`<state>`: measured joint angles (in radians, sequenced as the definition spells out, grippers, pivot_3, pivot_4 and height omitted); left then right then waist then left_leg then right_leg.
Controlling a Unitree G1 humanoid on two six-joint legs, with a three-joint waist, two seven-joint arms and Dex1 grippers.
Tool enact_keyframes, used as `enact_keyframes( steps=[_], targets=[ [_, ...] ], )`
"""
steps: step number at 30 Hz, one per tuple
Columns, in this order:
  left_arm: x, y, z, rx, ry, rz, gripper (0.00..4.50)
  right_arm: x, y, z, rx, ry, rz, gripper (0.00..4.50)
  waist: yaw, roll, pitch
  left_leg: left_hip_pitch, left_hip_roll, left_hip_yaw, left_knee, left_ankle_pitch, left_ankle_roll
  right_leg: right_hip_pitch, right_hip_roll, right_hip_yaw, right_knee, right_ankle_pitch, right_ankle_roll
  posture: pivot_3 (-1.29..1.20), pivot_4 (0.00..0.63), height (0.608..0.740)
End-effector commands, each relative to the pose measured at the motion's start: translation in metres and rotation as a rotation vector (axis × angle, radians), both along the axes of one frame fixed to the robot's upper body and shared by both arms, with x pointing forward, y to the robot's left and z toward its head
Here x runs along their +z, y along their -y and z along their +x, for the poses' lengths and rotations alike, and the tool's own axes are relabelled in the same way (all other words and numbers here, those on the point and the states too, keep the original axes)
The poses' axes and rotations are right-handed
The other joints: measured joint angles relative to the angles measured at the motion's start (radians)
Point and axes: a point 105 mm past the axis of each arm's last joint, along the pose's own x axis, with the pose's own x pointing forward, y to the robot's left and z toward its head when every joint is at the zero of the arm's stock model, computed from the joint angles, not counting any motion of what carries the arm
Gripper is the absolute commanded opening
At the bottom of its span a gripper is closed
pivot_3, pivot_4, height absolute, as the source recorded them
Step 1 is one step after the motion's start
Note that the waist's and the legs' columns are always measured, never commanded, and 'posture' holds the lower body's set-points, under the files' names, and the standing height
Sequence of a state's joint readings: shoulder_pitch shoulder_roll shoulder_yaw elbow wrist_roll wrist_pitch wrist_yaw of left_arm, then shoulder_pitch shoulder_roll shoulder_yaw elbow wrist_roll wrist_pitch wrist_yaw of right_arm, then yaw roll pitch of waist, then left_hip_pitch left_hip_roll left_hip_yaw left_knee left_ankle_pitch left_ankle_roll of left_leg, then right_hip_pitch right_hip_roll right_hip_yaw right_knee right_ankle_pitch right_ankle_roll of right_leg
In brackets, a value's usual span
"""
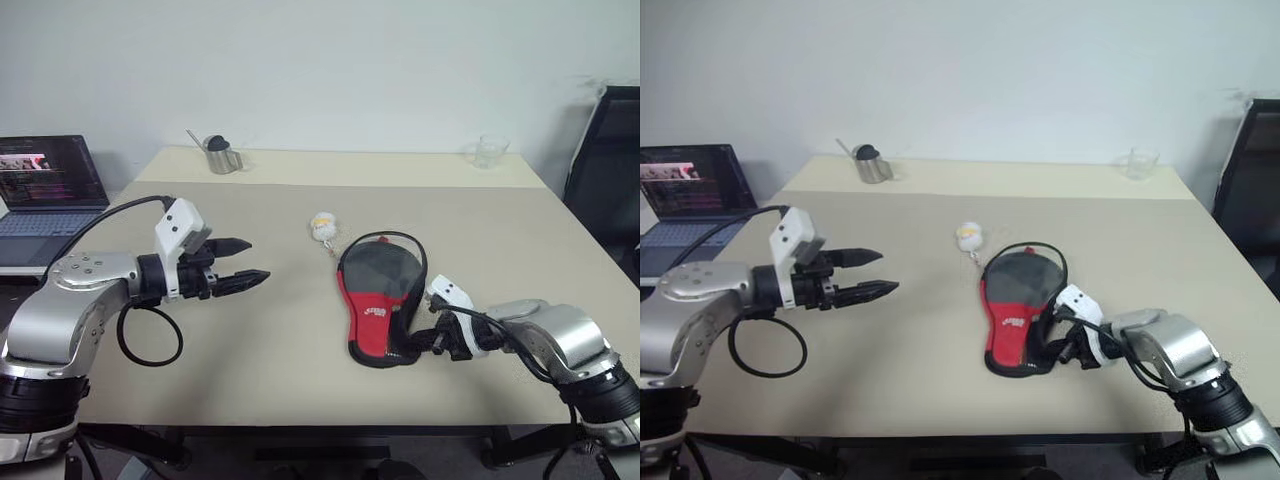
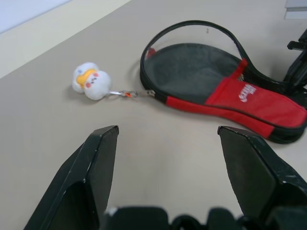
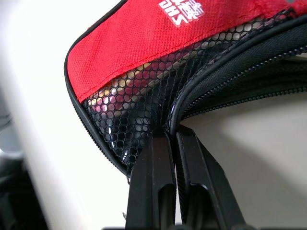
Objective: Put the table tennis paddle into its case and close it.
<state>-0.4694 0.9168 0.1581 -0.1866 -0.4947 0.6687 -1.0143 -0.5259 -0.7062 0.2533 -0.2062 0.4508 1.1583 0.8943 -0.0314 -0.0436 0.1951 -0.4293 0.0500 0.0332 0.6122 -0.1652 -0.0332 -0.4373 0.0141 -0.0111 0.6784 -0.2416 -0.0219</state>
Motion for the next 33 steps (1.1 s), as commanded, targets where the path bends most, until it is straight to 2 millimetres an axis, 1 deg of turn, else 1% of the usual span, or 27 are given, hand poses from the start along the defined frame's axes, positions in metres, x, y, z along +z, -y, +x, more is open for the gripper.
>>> enact_keyframes(
  steps=[1,7,9,25,33],
  targets=[
    [0.011,0.003,0.000,-0.019,0.052,0.009,3.62,0.000,-0.008,-0.017,0.092,-0.025,0.014,0.02,0.000,0.000,0.000,0.000,0.000,0.000,0.000,0.000,0.000,0.000,0.000,0.000,0.000,0.000,0.000,0.00,0.150,0.740],
    [0.010,0.003,0.001,-0.021,0.046,0.013,3.62,-0.007,-0.005,-0.037,0.167,-0.037,-0.025,0.02,0.002,0.000,0.000,0.000,0.000,0.000,0.000,0.000,0.000,0.000,0.000,0.000,0.000,0.000,0.000,0.00,0.150,0.740],
    [0.010,0.003,0.001,-0.024,0.045,0.013,3.62,-0.008,-0.005,-0.040,0.176,-0.039,-0.024,0.02,0.001,0.000,0.000,0.000,0.000,0.000,0.000,0.000,0.000,0.000,0.000,-0.001,0.000,0.000,0.000,0.00,0.150,0.740],
    [0.009,0.004,0.000,-0.030,0.035,0.019,3.62,-0.011,-0.009,-0.054,0.234,-0.056,-0.008,0.02,0.001,0.000,0.000,0.000,0.000,-0.001,0.000,0.000,0.000,0.000,0.000,-0.001,0.000,0.000,0.000,0.00,0.150,0.740],
    [0.007,0.004,0.000,-0.029,0.031,0.023,3.62,-0.011,-0.009,-0.057,0.234,-0.058,-0.008,0.02,0.001,-0.001,0.000,0.000,0.000,-0.001,0.000,0.000,0.000,0.000,0.000,-0.001,0.000,0.000,0.000,0.00,0.150,0.740]
  ],
)
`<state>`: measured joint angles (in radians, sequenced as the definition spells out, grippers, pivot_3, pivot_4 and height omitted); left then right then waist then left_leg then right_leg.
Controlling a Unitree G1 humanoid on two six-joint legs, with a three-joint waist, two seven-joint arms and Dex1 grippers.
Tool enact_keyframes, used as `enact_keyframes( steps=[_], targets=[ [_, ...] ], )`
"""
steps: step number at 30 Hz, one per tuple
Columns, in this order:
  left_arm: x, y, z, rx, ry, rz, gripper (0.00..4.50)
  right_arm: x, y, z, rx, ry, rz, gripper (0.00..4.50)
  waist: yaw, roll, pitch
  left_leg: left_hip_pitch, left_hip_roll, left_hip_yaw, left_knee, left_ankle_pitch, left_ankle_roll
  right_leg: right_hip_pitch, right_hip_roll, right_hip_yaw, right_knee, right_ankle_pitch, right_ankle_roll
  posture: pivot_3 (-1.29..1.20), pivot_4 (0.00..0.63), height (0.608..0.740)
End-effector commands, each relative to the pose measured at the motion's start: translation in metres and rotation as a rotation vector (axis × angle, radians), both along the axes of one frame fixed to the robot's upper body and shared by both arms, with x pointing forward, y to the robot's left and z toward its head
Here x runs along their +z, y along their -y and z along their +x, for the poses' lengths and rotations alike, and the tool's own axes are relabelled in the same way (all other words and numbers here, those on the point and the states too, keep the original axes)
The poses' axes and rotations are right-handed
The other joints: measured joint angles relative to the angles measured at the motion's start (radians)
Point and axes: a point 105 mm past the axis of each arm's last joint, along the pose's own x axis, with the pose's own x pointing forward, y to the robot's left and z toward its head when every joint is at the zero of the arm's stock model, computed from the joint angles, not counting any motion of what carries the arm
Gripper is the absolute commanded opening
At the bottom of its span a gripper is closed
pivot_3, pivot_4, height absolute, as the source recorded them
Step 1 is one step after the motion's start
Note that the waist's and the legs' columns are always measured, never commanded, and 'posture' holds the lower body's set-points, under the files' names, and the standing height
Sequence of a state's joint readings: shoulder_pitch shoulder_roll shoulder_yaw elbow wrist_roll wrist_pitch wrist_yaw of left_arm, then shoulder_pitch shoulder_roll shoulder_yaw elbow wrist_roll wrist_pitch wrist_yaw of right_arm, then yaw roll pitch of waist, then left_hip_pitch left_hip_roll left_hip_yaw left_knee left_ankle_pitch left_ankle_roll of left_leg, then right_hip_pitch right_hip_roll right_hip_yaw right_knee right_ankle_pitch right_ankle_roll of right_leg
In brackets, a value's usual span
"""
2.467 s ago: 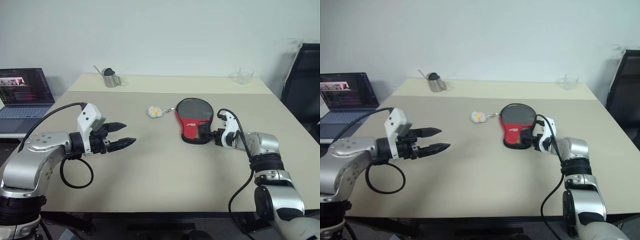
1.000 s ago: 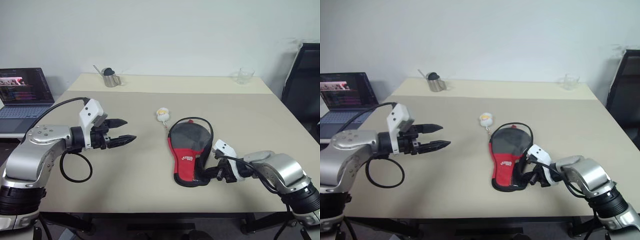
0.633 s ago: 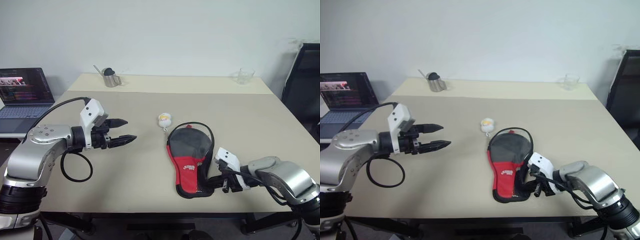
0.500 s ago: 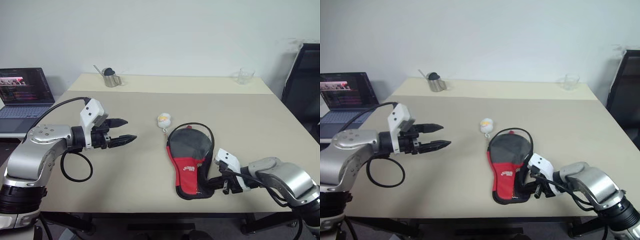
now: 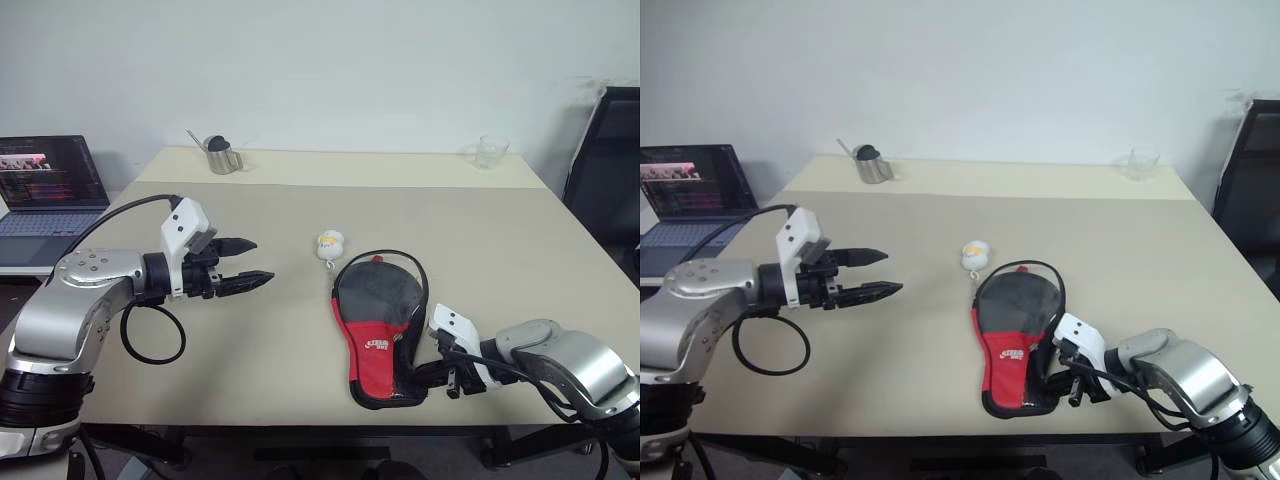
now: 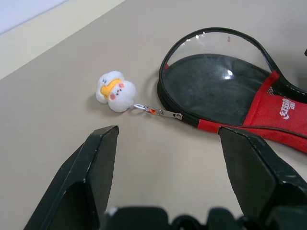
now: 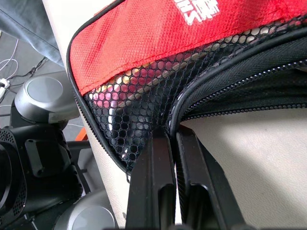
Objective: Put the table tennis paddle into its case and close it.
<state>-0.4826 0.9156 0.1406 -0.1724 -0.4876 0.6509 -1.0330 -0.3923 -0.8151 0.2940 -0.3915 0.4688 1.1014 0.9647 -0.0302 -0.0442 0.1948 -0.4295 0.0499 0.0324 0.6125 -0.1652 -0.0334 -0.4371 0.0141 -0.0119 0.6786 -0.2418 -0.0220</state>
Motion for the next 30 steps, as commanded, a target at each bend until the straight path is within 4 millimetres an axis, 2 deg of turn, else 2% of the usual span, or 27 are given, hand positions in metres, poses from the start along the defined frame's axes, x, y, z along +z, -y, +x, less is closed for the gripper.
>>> enact_keyframes(
  steps=[1,15,20,24,30],
  targets=[
    [0.008,0.001,-0.001,-0.006,0.030,0.015,3.62,0.000,-0.009,-0.016,0.073,-0.047,0.029,0.02,0.000,0.000,0.000,0.000,0.000,0.000,0.000,0.000,0.000,0.000,0.000,0.000,0.000,0.000,0.000,0.00,0.150,0.740],
    [0.008,0.002,0.000,-0.008,0.034,0.022,3.62,0.001,-0.010,-0.019,0.091,-0.037,0.035,0.02,0.000,0.000,0.000,0.000,0.000,0.000,0.001,0.000,0.000,0.000,0.000,0.000,0.000,0.000,0.000,0.00,0.150,0.740],
    [0.008,0.003,0.001,-0.013,0.033,0.022,3.62,0.007,-0.009,-0.005,0.049,0.025,0.039,0.02,0.000,0.000,0.000,0.000,0.000,0.000,0.001,0.000,0.000,0.000,0.000,0.000,0.001,0.000,0.000,0.00,0.150,0.740],
    [0.007,0.004,0.001,-0.016,0.031,0.024,3.62,0.006,-0.009,-0.001,0.024,0.018,0.039,1.02,0.000,0.000,0.000,0.000,0.000,0.000,0.002,0.000,0.000,0.000,0.000,0.000,0.002,0.000,0.000,0.00,0.150,0.740],
    [0.007,0.002,0.001,-0.011,0.031,0.028,3.62,0.019,-0.010,-0.004,0.085,0.036,0.074,3.13,0.000,0.000,0.000,0.000,0.000,0.000,0.002,0.000,0.000,0.000,0.000,0.000,0.002,0.000,0.000,0.00,0.150,0.740]
  ],
)
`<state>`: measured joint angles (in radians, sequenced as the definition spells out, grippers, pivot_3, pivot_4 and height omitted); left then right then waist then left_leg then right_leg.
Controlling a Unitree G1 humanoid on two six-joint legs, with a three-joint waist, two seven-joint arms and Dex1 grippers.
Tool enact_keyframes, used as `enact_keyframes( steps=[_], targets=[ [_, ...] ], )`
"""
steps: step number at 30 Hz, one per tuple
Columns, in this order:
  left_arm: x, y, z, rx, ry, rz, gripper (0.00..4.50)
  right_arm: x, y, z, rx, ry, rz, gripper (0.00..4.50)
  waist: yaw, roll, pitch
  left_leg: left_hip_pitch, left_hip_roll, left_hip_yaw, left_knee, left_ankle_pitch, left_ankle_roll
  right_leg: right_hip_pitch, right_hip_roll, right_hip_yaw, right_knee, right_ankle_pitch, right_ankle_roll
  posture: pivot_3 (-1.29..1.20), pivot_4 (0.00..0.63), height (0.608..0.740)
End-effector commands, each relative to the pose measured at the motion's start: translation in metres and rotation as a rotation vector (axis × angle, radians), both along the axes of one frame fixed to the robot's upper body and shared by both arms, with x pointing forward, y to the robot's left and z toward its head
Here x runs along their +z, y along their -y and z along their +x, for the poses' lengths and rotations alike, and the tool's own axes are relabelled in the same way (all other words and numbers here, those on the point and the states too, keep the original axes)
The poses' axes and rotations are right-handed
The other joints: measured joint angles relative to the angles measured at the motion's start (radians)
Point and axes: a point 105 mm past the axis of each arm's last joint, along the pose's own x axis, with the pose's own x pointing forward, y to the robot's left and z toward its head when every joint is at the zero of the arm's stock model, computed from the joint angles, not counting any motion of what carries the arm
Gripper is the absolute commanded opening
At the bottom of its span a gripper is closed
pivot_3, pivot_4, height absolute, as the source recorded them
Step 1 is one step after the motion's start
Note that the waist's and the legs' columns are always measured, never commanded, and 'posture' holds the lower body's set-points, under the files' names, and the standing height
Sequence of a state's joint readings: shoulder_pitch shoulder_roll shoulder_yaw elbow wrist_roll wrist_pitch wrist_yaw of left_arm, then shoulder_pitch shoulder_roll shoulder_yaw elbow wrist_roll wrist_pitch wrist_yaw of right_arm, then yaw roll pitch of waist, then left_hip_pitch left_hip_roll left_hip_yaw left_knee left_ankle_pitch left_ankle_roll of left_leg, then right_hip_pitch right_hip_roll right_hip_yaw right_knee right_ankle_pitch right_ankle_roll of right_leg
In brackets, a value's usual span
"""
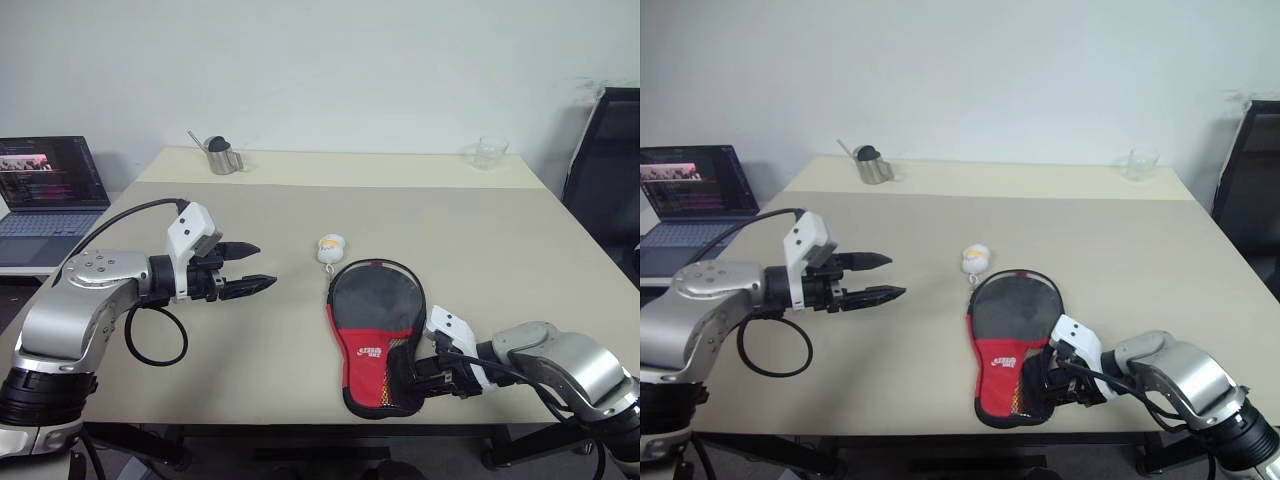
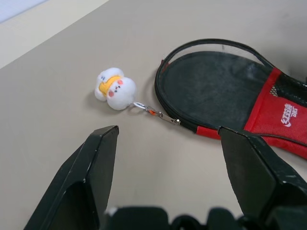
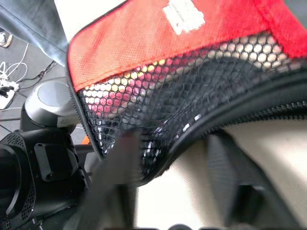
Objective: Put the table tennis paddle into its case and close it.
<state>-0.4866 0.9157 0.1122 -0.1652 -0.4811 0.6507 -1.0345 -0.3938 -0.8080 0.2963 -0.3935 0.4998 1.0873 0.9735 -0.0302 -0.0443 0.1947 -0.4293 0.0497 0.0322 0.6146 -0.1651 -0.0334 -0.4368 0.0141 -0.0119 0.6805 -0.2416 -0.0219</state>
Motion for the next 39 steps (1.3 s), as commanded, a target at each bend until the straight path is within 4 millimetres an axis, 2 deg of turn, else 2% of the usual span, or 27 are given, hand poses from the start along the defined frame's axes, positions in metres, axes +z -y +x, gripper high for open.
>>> enact_keyframes(
  steps=[1,3,6,10,17,20,22,24,27,29,34,39],
  targets=[
    [0.013,-0.001,0.000,-0.002,0.053,0.016,3.62,0.019,-0.003,0.000,0.060,0.055,0.041,3.44,0.000,0.000,0.000,0.000,0.000,0.000,0.000,0.000,0.000,0.000,0.000,0.000,0.000,0.000,0.000,0.00,0.150,0.740],
    [0.013,-0.001,0.001,0.001,0.056,0.017,3.62,0.024,-0.001,0.004,0.060,0.075,0.043,4.12,0.000,0.000,0.000,0.000,0.000,0.000,0.000,0.000,0.000,0.000,0.000,0.000,0.000,0.000,0.000,0.00,0.150,0.740],
    [0.014,-0.003,0.002,0.007,0.059,0.019,3.62,0.029,0.007,0.009,0.069,0.117,0.020,4.12,0.001,0.000,0.000,0.000,0.000,0.000,0.000,0.000,0.000,0.000,0.000,0.000,0.000,0.000,0.000,0.00,0.150,0.740],
    [0.012,-0.005,0.003,0.020,0.058,0.022,3.62,0.037,0.029,0.019,0.072,0.192,-0.047,4.12,0.001,0.000,0.000,0.000,-0.001,0.000,0.000,0.000,0.000,0.000,0.000,0.000,0.000,0.000,0.000,0.00,0.150,0.740],
    [0.013,-0.012,0.015,0.101,0.074,0.004,3.62,0.056,0.070,0.058,-0.017,0.309,-0.155,4.12,0.001,0.000,0.000,0.000,0.000,0.000,0.001,0.000,0.000,0.000,0.000,0.000,0.000,0.000,0.000,0.00,0.150,0.740],
    [0.011,-0.011,0.020,0.126,0.070,-0.022,3.62,0.074,0.070,0.077,-0.085,0.383,-0.117,4.12,-0.003,0.000,0.000,0.000,0.000,0.000,0.001,0.000,0.000,0.000,0.000,0.000,0.000,0.000,0.000,0.00,0.150,0.740],
    [0.009,-0.007,0.019,0.110,0.073,-0.023,3.62,0.099,0.056,0.094,-0.141,0.484,0.005,4.12,-0.005,0.000,0.000,0.000,0.000,0.001,0.001,0.000,0.000,0.000,0.000,0.001,0.000,0.000,0.000,0.00,0.150,0.740],
    [0.008,-0.007,0.019,0.106,0.075,-0.021,3.62,0.114,0.044,0.102,-0.161,0.570,0.080,4.12,-0.006,0.000,0.000,0.000,0.000,0.001,0.001,0.000,0.000,0.000,0.000,0.002,0.001,0.000,0.000,0.00,0.150,0.740],
    [0.006,-0.019,0.022,0.150,0.083,-0.002,3.62,0.117,0.012,0.105,-0.118,0.662,0.189,4.12,-0.001,-0.001,0.000,0.000,0.001,0.000,0.001,0.000,0.000,0.000,0.001,0.000,0.001,0.000,0.000,0.00,0.150,0.740],
    [0.006,-0.026,0.024,0.187,0.095,0.002,3.62,0.113,-0.004,0.106,-0.107,0.682,0.232,4.12,-0.002,-0.001,0.000,0.000,0.001,0.000,0.001,0.000,0.000,0.000,0.001,0.001,0.000,0.000,0.000,0.00,0.150,0.740],
    [0.011,-0.039,0.031,0.319,0.146,-0.001,3.62,0.074,-0.053,0.112,-0.076,0.646,0.239,4.12,-0.001,-0.001,0.000,0.000,0.000,0.001,0.002,0.000,0.000,0.000,0.000,0.001,0.001,0.001,0.001,0.00,0.150,0.740],
    [0.011,-0.040,0.041,0.378,0.160,0.012,3.62,0.050,-0.077,0.113,-0.067,0.636,0.253,4.12,0.002,-0.001,0.000,-0.001,0.001,0.000,0.004,0.000,0.000,0.000,0.000,0.000,0.002,0.001,0.001,0.00,0.150,0.740]
  ],
)
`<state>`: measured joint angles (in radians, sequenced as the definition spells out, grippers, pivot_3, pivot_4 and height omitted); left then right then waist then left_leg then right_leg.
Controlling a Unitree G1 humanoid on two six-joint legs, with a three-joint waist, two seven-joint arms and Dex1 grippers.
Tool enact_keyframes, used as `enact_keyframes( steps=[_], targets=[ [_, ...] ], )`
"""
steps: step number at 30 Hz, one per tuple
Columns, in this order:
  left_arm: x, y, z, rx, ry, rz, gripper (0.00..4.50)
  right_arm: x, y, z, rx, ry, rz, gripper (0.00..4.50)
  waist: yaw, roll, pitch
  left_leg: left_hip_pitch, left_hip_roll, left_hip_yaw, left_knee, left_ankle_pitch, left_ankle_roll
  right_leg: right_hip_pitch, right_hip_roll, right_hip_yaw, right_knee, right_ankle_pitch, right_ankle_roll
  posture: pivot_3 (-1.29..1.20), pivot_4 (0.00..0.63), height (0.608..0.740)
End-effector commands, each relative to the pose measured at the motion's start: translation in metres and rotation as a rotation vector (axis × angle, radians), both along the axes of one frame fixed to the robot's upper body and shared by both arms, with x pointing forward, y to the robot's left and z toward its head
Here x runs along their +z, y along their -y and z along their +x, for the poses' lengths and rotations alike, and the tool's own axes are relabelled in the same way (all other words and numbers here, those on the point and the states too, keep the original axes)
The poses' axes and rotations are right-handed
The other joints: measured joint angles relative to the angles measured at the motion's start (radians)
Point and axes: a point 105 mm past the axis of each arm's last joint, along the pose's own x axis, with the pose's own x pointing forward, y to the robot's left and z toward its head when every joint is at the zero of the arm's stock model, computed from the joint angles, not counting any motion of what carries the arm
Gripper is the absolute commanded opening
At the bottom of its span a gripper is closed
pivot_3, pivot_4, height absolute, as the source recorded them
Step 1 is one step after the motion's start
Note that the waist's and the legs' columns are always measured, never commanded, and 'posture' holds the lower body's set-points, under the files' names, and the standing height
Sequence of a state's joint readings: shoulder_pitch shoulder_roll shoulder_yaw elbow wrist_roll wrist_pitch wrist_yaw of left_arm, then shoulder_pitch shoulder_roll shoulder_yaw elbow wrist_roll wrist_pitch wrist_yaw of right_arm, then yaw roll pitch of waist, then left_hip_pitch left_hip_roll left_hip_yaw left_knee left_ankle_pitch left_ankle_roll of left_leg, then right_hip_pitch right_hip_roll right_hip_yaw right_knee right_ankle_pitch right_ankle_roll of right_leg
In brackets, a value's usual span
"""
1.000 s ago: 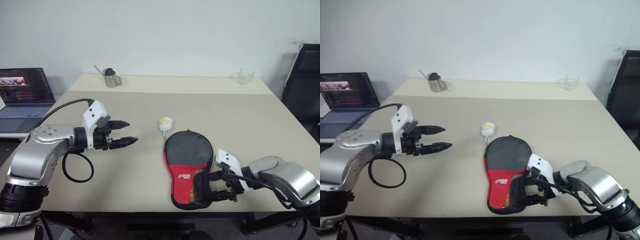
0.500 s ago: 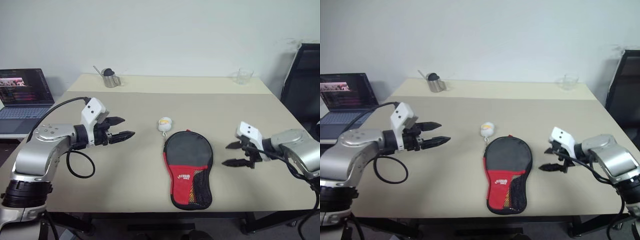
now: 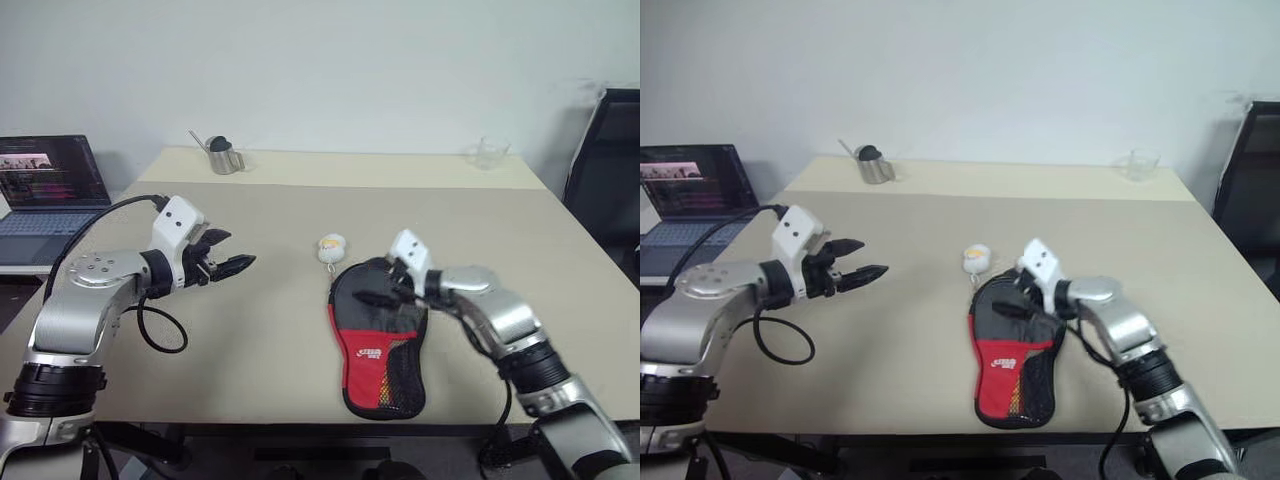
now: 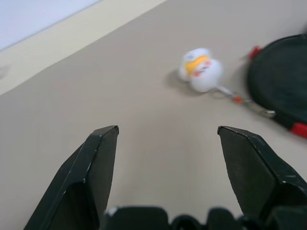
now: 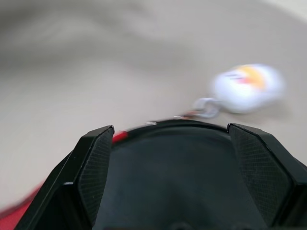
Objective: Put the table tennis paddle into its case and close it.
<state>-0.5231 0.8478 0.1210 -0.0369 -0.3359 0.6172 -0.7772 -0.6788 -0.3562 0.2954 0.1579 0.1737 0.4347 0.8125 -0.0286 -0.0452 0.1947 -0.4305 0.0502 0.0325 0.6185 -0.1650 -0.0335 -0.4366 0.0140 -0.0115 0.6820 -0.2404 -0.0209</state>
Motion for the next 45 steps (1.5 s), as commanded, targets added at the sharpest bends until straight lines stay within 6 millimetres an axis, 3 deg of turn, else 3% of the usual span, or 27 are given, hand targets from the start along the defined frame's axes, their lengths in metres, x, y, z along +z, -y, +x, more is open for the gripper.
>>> enact_keyframes(
  steps=[1,5,8,13,20,25,31,33,37,40,45],
  targets=[
    [0.015,-0.003,0.004,0.034,0.056,0.012,3.62,0.000,-0.005,0.005,-0.022,0.054,0.003,4.12,0.001,0.000,0.000,-0.001,0.000,0.000,0.001,0.000,0.000,0.000,0.000,0.000,0.000,0.000,0.000,0.00,0.150,0.740],
    [0.016,0.008,0.016,0.052,0.049,-0.005,3.62,-0.021,-0.013,0.007,-0.054,-0.033,0.005,4.12,0.004,-0.001,0.000,-0.001,0.000,-0.001,0.004,0.000,0.000,0.001,0.000,-0.001,0.000,0.001,0.001,0.00,0.150,0.740],
    [0.013,0.009,0.031,0.119,0.016,-0.054,3.62,-0.016,-0.022,0.008,-0.058,-0.091,0.135,4.12,0.002,-0.001,0.000,-0.001,0.000,-0.001,0.007,0.000,0.000,0.003,0.000,-0.001,0.000,0.003,0.001,0.00,0.150,0.740],
    [0.005,0.015,0.053,0.183,-0.015,-0.045,3.62,-0.023,-0.024,0.005,-0.035,-0.121,0.152,4.12,0.000,-0.001,0.000,-0.001,0.000,-0.002,0.008,0.000,0.000,0.004,0.000,-0.001,0.000,0.004,0.002,0.00,0.150,0.740],
    [0.012,0.041,0.060,0.081,-0.028,-0.048,3.62,0.005,-0.019,0.006,-0.037,-0.134,0.314,4.12,0.000,-0.001,0.000,-0.001,0.001,-0.002,0.008,0.000,0.000,0.003,0.000,-0.001,0.000,0.004,0.002,0.00,0.150,0.740],
    [-0.001,0.060,0.064,0.034,-0.077,-0.039,3.62,0.017,-0.007,0.013,-0.079,-0.084,0.304,4.12,0.000,-0.001,0.000,-0.001,0.000,-0.001,0.008,0.000,0.000,0.003,0.000,-0.001,0.000,0.004,0.002,0.00,0.150,0.740],
    [-0.017,0.078,0.072,0.031,-0.134,-0.017,3.62,-0.002,0.006,0.023,-0.159,-0.074,0.197,4.12,-0.001,-0.001,0.000,-0.001,0.000,-0.001,0.008,0.000,0.000,0.003,0.000,-0.001,0.000,0.004,0.002,0.00,0.150,0.740],
    [-0.017,0.086,0.075,0.023,-0.136,-0.020,3.62,-0.018,0.007,0.022,-0.167,-0.100,0.114,4.12,-0.001,-0.001,0.000,-0.001,0.000,-0.001,0.008,0.000,0.000,0.003,0.000,-0.001,0.000,0.004,0.002,0.00,0.150,0.740],
    [-0.015,0.098,0.082,0.015,-0.134,-0.024,3.62,-0.041,0.006,0.014,-0.143,-0.195,0.062,4.12,-0.002,-0.001,-0.001,-0.001,0.000,-0.001,0.008,0.000,0.000,0.003,0.000,-0.001,0.000,0.004,0.002,0.00,0.150,0.740],
    [-0.017,0.106,0.086,-0.001,-0.134,-0.010,3.62,-0.061,0.003,-0.003,-0.054,-0.240,-0.039,4.12,-0.003,-0.001,-0.001,-0.001,0.000,-0.001,0.008,0.000,0.000,0.004,0.000,0.000,0.000,0.004,0.002,0.00,0.150,0.740],
    [-0.025,0.115,0.094,0.013,-0.172,-0.015,3.62,-0.063,0.001,-0.005,-0.055,-0.244,-0.032,4.12,-0.003,-0.001,-0.001,0.004,0.000,-0.002,0.008,0.000,0.000,0.009,0.000,-0.001,0.000,0.004,0.002,0.00,0.150,0.740]
  ],
)
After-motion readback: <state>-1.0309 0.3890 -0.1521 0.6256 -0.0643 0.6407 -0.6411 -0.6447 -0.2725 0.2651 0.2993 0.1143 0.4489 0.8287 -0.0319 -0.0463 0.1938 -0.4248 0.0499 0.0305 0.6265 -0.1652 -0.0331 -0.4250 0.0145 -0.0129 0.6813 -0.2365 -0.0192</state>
